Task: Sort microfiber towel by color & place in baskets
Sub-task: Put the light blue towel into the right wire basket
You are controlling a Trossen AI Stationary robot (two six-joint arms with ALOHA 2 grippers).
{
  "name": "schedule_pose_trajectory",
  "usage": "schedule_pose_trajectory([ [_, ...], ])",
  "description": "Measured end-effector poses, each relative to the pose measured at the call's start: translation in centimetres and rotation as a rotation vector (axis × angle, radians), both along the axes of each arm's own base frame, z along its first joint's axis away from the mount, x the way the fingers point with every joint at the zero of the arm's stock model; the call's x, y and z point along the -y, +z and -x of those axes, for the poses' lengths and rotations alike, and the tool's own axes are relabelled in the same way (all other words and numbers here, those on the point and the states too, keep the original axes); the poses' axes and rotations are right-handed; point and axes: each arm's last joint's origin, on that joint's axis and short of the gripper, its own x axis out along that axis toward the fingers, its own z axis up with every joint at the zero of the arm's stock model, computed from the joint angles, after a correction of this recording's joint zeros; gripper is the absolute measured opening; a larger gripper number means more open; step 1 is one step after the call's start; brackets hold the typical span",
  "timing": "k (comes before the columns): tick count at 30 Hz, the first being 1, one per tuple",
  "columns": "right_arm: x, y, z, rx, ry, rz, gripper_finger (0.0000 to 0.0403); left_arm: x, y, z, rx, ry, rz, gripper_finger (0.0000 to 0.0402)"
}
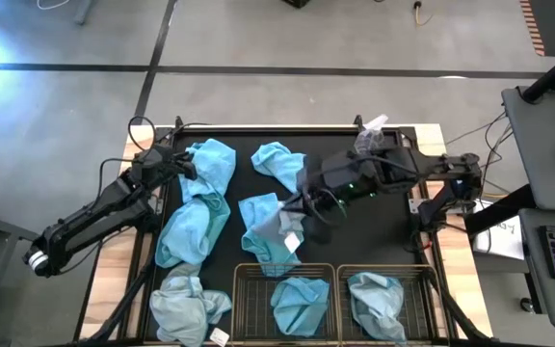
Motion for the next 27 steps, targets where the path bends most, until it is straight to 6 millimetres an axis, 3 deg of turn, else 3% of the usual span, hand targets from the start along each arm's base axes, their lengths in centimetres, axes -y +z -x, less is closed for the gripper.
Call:
schedule_pose_trajectory([
  [5,-2.1,0.7,1.1,0.036,0.025,0.017,0.0009,0.1,-0.3,0.1,-0.018,0.002,0.026,0.0084],
  [14,-5.4,0.9,4.6,0.003,-0.165,0.123,0.0009,0.3,-0.9,0.3,-0.053,0.013,0.091,0.0084],
  [27,-11.6,1.0,8.3,0.074,-0.175,0.147,0.0009,0.3,-1.0,0.3,-0.052,0.015,0.096,0.0084],
])
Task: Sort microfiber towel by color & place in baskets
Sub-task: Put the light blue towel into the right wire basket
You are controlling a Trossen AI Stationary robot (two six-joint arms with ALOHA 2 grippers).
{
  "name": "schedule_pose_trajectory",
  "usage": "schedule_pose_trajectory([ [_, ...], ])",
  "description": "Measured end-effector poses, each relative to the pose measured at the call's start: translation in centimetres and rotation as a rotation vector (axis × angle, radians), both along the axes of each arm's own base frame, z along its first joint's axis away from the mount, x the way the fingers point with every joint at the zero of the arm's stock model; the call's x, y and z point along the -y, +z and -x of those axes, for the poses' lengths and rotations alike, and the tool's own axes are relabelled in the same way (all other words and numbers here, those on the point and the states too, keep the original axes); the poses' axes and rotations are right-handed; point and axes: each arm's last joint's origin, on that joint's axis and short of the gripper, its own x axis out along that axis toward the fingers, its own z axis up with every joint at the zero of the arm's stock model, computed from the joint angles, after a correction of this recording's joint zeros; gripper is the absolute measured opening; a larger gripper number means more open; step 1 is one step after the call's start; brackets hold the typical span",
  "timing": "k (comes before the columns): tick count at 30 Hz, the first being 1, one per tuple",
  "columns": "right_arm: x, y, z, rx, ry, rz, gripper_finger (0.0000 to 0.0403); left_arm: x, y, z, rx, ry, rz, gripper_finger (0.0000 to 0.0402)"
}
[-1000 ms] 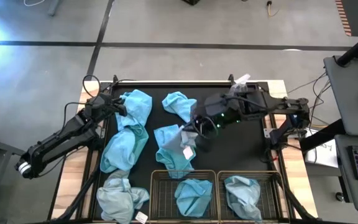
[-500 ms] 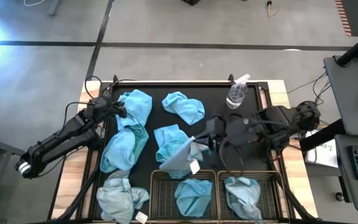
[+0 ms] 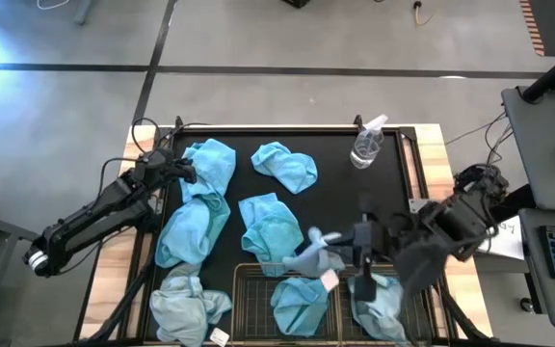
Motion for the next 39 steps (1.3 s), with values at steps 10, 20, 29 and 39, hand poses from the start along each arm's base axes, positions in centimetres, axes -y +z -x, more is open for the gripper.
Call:
schedule_pose_trajectory([
  [10,-5.3,-0.9,3.2,0.084,-0.023,0.096,0.0009,0.0,0.0,0.0,-0.023,-0.015,-0.014,0.0084],
  [20,-9.8,-2.4,6.0,0.171,-0.057,0.155,0.0009,0.0,0.0,0.0,-0.028,-0.009,-0.02,0.0084],
  [29,-12.5,-3.7,8.0,0.301,-0.166,0.306,0.0009,0.0,0.0,0.0,-0.028,-0.009,-0.021,0.0084],
  [39,-13.4,-3.9,10.4,0.352,-0.159,0.385,0.0009,-0.1,0.2,-0.1,-0.01,-0.007,-0.039,0.0084],
])
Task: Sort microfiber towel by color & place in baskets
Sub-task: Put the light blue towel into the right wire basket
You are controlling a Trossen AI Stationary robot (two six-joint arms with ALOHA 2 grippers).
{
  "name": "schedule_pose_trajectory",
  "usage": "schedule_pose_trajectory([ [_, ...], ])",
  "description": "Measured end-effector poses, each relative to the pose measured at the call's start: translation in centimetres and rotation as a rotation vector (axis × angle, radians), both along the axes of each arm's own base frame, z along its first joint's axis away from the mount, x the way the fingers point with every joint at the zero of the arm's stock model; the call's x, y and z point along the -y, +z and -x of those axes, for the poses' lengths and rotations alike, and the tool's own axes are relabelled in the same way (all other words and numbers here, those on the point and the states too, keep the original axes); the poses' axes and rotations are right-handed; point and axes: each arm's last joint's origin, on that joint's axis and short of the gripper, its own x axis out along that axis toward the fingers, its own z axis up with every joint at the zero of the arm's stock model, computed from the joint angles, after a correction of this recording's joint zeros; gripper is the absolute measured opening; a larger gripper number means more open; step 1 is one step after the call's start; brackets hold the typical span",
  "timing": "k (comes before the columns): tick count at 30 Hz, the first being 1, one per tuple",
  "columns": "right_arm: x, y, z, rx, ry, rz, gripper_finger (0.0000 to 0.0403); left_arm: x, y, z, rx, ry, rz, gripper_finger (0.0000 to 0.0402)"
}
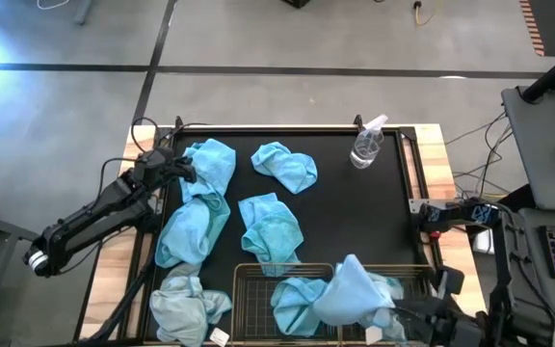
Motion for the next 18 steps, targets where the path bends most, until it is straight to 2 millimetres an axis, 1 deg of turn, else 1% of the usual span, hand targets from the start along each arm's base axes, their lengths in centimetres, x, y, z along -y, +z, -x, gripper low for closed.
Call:
schedule_pose_trajectory([
  [5,0.4,0.9,1.9,0.006,0.047,-0.015,0.0009,-0.1,0.2,-0.1,0.013,0.0,-0.013,0.0084],
  [12,2.1,2.8,4.3,0.018,0.105,-0.057,0.0009,-0.1,0.2,-0.1,0.025,0.005,-0.01,0.0084],
  [15,3.1,3.3,5.0,0.018,0.12,-0.06,0.0009,-0.1,0.2,-0.1,0.037,0.012,-0.004,0.0084],
  [18,3.9,3.3,5.3,0.006,0.13,-0.067,0.0009,-0.1,0.2,-0.1,0.04,0.014,-0.003,0.0084],
])
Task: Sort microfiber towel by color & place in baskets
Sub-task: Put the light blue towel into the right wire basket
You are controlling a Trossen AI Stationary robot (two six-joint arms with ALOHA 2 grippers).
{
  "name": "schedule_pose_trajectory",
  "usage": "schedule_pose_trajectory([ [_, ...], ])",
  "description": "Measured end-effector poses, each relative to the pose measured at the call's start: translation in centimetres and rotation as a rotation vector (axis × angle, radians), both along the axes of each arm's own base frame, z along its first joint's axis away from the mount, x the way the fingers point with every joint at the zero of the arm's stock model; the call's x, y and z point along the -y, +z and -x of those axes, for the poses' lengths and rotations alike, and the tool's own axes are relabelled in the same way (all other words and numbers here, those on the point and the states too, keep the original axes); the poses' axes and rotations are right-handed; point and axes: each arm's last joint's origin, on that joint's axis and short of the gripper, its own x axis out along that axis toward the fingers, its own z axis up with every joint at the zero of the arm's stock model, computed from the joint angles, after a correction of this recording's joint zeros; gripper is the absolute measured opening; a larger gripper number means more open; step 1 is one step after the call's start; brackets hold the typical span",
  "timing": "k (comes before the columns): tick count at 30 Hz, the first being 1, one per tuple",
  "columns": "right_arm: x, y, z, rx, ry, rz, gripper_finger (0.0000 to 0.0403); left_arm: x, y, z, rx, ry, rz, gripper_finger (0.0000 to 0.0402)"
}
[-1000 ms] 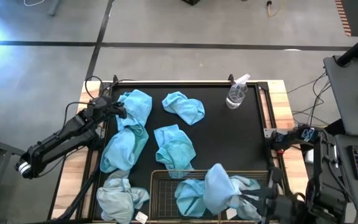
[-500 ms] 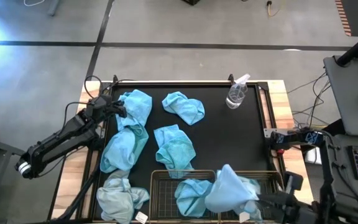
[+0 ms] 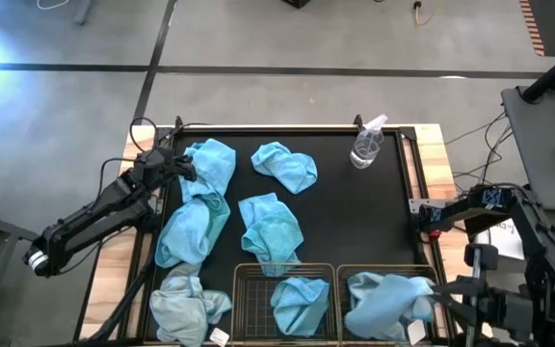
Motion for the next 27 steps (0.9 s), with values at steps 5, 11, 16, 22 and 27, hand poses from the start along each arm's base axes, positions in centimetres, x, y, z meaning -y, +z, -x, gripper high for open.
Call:
schedule_pose_trajectory([
  [5,1.1,-1.0,0.2,-0.045,0.012,-0.021,0.0009,0.0,0.0,0.0,0.005,0.002,0.001,0.0084],
  [11,0.6,-3.0,-0.1,-0.133,0.026,-0.078,0.0009,0.0,0.0,0.0,0.009,0.004,0.002,0.0084],
  [16,0.4,-4.7,-0.6,-0.208,0.013,-0.159,0.0009,-0.1,0.2,-0.1,0.028,0.008,-0.004,0.0084],
  [22,0.6,-5.8,-1.0,-0.324,0.0,-0.251,0.0009,-0.2,0.6,-0.2,0.08,0.013,-0.034,0.0084],
  [27,0.7,-6.7,-1.5,-0.391,-0.033,-0.327,0.0009,-0.2,0.7,-0.2,0.095,0.018,-0.031,0.0084],
])
